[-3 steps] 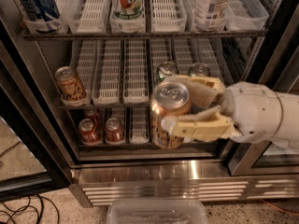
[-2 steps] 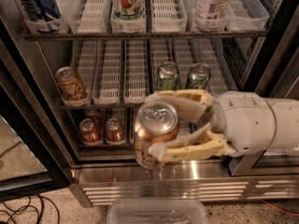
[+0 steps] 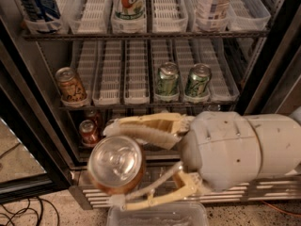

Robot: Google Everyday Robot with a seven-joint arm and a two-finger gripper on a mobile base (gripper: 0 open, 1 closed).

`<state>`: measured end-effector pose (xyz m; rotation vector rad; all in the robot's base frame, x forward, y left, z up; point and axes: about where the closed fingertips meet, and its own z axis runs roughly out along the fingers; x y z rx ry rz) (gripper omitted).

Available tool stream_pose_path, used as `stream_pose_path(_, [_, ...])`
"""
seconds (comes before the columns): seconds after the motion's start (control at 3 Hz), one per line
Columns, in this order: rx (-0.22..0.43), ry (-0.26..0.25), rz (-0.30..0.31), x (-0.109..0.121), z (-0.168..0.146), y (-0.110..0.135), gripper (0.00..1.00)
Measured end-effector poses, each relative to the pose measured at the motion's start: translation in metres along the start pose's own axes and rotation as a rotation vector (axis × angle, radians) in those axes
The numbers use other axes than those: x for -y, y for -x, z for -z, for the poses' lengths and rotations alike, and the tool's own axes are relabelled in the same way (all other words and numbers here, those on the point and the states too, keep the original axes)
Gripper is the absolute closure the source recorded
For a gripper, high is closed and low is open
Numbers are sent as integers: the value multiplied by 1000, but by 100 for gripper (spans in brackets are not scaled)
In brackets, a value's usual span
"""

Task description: Pick orange can from middle shelf of fridge

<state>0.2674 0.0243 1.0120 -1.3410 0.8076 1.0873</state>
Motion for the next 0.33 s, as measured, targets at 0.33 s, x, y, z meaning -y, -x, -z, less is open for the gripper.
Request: stream_pose_path(0.33, [0,3,8,-2,-2,1,100])
